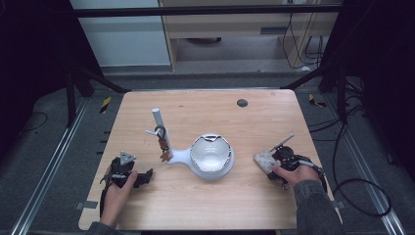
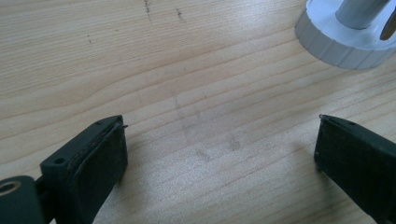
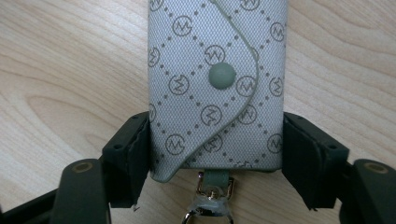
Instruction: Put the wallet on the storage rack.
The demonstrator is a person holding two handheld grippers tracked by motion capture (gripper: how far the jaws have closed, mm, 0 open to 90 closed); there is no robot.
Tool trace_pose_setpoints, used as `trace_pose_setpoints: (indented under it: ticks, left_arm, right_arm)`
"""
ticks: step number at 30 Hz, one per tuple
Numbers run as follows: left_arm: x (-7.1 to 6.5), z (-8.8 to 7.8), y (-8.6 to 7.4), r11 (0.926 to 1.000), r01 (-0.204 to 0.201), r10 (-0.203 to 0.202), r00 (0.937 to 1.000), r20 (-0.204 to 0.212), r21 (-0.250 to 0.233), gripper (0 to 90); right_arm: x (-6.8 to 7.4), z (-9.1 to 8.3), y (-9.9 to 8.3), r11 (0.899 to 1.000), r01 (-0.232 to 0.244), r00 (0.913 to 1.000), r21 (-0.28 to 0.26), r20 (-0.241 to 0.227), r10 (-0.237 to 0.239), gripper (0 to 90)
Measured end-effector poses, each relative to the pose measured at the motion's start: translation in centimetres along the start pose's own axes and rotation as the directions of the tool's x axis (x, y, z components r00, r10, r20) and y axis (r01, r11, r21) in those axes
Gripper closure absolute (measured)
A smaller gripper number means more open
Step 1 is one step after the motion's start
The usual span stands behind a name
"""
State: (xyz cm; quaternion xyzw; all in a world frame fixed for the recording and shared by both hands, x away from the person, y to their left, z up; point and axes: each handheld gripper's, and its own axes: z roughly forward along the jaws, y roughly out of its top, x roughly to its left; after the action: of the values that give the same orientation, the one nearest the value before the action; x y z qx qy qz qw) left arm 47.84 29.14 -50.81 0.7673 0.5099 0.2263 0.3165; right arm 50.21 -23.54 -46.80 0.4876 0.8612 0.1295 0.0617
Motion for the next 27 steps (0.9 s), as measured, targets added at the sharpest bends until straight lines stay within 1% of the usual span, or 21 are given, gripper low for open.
trace_pose_setpoints:
  ticks: [4,5,8,12,17,19,20,21,23,26,27]
  left_arm:
    - [0.0,0.0,0.0,1.0000,-0.002,0.002,1.0000,0.000,0.000,2.2]
    - [0.0,0.0,0.0,1.0000,-0.002,0.002,1.0000,0.000,0.000,2.2]
    - [0.0,0.0,0.0,1.0000,0.000,0.000,1.0000,0.000,0.000,2.2]
    - [0.0,0.0,0.0,1.0000,-0.001,0.001,1.0000,0.000,0.000,2.1]
    - [0.0,0.0,0.0,1.0000,-0.002,0.002,1.0000,0.000,0.002,1.9]
    - [0.0,0.0,0.0,1.0000,-0.002,0.002,1.0000,0.001,0.002,1.9]
    - [0.0,0.0,0.0,1.0000,-0.002,0.002,1.0000,0.001,0.002,1.8]
    - [0.0,0.0,0.0,1.0000,-0.002,0.002,1.0000,0.001,0.002,1.8]
    - [0.0,0.0,0.0,1.0000,-0.002,0.002,1.0000,0.001,0.002,1.8]
    - [0.0,0.0,0.0,1.0000,-0.002,0.002,1.0000,0.001,0.002,1.8]
    - [0.0,0.0,0.0,1.0000,-0.002,0.002,1.0000,0.001,0.002,1.8]
  right_arm:
    - [0.3,-0.6,0.2,1.000,0.024,0.9997,0.004,0.004,-0.024,31.4]
    - [0.4,-0.9,0.2,1.000,0.030,0.9995,0.001,-0.002,-0.030,31.5]
    - [0.6,-1.8,0.5,0.998,0.057,0.9983,-0.005,0.009,-0.057,31.6]
    - [1.0,-3.4,0.8,0.996,0.083,0.9965,-0.010,0.010,-0.083,31.7]
    - [1.8,-5.1,1.2,0.992,0.126,0.9919,-0.020,0.020,-0.125,31.8]
    - [2.2,-5.7,1.4,0.989,0.150,0.9886,-0.021,0.021,-0.149,31.8]
    - [2.2,-5.7,1.4,0.989,0.150,0.9886,-0.021,0.021,-0.149,31.8]
    - [2.8,-6.1,1.6,0.988,0.155,0.9878,-0.022,0.023,-0.154,31.8]
    - [3.2,-6.5,2.0,0.984,0.177,0.9838,-0.019,0.031,-0.176,31.8]
    - [3.6,-7.0,2.4,0.982,0.189,0.9816,-0.026,0.032,-0.188,31.8]
    - [3.9,-7.4,2.8,0.979,0.201,0.9792,-0.032,0.035,-0.200,31.8]
